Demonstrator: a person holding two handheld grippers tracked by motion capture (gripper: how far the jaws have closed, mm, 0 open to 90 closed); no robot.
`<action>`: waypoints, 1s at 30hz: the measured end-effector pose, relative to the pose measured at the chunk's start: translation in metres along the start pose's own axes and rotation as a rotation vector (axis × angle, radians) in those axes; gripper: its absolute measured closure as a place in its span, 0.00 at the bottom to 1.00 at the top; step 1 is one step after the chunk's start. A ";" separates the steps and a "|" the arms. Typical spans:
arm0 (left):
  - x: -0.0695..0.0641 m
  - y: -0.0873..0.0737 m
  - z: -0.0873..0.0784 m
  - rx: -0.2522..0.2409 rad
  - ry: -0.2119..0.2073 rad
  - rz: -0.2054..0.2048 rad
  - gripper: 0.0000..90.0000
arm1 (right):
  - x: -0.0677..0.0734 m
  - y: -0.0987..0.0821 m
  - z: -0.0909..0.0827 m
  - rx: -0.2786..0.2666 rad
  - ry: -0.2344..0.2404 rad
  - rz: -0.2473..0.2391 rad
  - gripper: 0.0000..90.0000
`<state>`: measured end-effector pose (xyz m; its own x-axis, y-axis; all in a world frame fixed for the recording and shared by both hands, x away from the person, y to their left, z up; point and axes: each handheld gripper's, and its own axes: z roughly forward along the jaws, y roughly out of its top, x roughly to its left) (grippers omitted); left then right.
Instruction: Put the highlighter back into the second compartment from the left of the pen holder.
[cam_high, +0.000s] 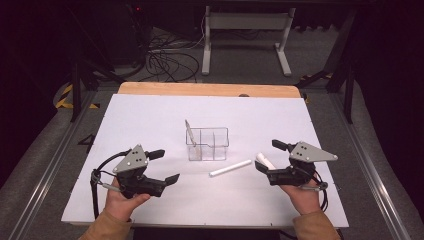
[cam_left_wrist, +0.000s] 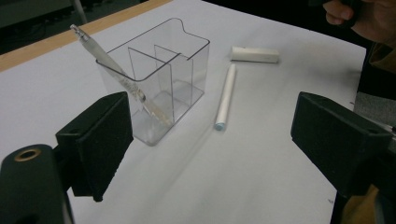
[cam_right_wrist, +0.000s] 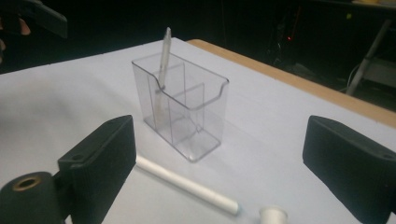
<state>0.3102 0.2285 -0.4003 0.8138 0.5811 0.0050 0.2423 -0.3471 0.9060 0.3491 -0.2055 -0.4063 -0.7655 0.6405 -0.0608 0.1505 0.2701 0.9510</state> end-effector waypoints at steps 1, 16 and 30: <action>0.000 0.001 0.001 -0.004 0.001 -0.006 0.16 | -0.002 -0.004 -0.001 0.005 -0.005 0.005 0.11; 0.002 0.010 0.018 0.032 -0.033 -0.030 0.19 | -0.012 -0.030 -0.013 0.035 -0.001 0.029 0.08; -0.004 0.031 0.048 0.091 -0.049 0.022 0.22 | -0.017 -0.064 -0.010 0.078 -0.014 0.054 0.07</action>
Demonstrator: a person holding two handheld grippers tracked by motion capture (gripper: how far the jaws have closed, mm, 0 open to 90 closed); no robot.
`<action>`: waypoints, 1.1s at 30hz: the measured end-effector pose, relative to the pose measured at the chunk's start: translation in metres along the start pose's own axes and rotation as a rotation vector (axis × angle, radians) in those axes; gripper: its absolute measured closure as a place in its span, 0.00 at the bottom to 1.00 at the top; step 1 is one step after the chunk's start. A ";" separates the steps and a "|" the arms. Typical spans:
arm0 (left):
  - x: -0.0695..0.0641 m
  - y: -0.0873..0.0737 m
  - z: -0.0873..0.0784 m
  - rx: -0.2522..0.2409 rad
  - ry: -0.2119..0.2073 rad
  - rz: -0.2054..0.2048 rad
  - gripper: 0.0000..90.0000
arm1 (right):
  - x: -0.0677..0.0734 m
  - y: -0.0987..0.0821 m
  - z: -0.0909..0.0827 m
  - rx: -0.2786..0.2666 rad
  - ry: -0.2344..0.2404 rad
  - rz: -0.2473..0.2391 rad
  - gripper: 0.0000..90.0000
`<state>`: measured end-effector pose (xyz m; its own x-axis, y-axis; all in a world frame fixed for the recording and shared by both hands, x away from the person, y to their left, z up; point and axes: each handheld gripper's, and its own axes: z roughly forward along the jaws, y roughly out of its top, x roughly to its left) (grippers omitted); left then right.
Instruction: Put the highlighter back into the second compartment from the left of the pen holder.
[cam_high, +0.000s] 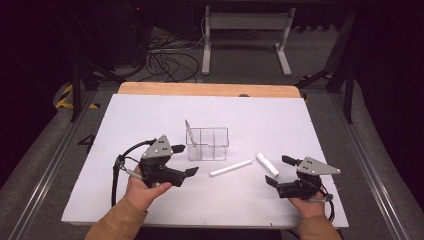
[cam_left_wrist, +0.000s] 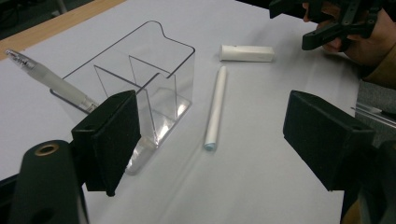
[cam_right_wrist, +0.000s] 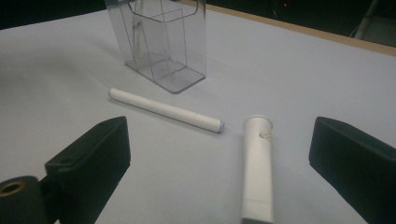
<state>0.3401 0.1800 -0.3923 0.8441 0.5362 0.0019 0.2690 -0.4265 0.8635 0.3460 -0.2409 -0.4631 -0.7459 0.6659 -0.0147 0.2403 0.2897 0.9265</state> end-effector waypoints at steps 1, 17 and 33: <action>0.000 0.001 0.002 0.006 0.001 0.002 0.22 | 0.000 -0.001 0.001 0.003 -0.002 -0.003 0.07; 0.001 0.014 0.027 0.063 -0.027 -0.034 0.23 | -0.004 -0.009 0.006 0.022 -0.002 0.021 0.08; -0.009 0.027 0.063 0.126 -0.025 0.043 0.36 | -0.004 -0.010 0.007 0.019 0.003 0.022 0.08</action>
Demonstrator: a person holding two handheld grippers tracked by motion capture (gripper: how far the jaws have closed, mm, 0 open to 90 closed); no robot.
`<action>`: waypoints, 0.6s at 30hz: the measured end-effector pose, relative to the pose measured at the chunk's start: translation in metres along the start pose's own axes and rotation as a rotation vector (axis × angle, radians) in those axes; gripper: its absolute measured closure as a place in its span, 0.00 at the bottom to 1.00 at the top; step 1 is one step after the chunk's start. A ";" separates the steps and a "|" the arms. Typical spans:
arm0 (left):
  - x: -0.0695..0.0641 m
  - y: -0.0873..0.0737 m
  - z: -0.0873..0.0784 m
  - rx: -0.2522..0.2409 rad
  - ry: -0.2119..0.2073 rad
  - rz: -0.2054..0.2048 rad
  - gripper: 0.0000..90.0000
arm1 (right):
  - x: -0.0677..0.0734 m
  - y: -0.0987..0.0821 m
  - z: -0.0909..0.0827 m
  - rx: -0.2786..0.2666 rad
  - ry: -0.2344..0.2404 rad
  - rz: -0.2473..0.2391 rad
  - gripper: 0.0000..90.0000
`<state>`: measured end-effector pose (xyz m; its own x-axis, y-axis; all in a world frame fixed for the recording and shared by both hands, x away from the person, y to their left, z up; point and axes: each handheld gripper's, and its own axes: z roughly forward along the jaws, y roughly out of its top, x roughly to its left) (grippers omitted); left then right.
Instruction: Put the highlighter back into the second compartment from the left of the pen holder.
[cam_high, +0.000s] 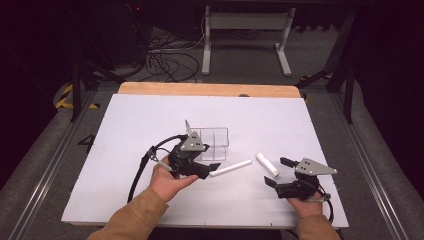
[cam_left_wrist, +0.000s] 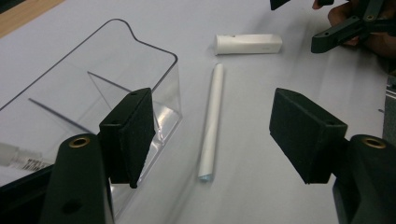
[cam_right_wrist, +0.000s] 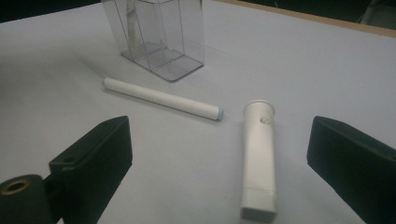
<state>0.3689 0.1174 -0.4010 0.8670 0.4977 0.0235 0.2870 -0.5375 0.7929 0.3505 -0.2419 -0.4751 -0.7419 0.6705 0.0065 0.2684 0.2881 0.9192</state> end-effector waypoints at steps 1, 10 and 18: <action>0.000 0.001 0.003 0.008 -0.003 0.002 0.36 | 0.000 0.000 0.000 -0.002 0.001 0.001 0.08; -0.003 0.009 0.029 0.063 -0.029 0.013 0.41 | -0.001 -0.001 -0.002 -0.014 0.006 0.010 0.09; -0.004 0.011 0.049 0.091 -0.029 0.021 0.41 | -0.001 -0.001 -0.001 -0.015 0.013 0.007 0.09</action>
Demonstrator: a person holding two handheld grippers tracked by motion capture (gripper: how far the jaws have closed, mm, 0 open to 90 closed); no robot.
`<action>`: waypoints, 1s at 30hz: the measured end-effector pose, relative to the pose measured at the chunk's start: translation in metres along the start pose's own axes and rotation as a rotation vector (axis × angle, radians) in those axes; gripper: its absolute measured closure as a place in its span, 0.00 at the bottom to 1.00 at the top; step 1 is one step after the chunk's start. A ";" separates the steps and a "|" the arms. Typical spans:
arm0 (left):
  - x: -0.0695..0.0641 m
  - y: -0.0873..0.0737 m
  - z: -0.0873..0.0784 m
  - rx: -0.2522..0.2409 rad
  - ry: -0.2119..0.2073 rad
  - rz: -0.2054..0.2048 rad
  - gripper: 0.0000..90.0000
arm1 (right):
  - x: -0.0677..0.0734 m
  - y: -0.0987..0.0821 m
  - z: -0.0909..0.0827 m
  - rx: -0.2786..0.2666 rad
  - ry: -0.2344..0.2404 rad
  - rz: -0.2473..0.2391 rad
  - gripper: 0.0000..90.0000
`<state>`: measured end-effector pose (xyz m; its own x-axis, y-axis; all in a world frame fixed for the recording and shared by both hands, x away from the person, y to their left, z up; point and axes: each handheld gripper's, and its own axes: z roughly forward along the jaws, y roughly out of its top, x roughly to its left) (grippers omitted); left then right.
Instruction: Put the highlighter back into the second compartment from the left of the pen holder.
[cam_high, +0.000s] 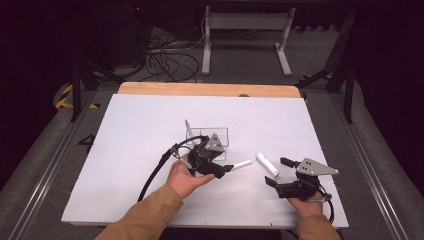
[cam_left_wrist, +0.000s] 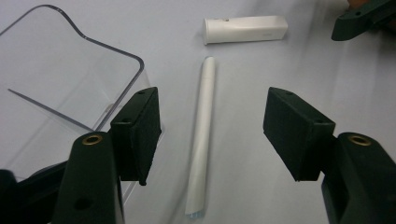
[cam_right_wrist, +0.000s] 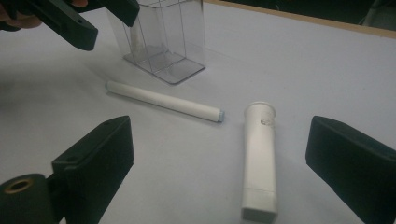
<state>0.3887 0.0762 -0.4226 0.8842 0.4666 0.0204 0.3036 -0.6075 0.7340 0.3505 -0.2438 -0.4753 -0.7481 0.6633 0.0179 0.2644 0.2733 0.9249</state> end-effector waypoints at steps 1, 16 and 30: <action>0.000 0.000 0.002 -0.002 -0.007 -0.010 0.41 | 0.000 0.000 0.000 0.000 0.003 0.000 0.09; 0.001 0.003 0.031 0.040 -0.008 -0.017 0.43 | 0.000 0.000 0.000 -0.004 0.013 0.004 0.09; -0.006 0.007 0.052 0.114 0.046 0.033 0.58 | 0.000 0.000 0.000 -0.003 0.020 0.001 0.09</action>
<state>0.4036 0.0358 -0.4524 0.8781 0.4725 0.0759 0.3154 -0.6906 0.6508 0.3507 -0.2438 -0.4756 -0.7600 0.6494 0.0267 0.2638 0.2706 0.9258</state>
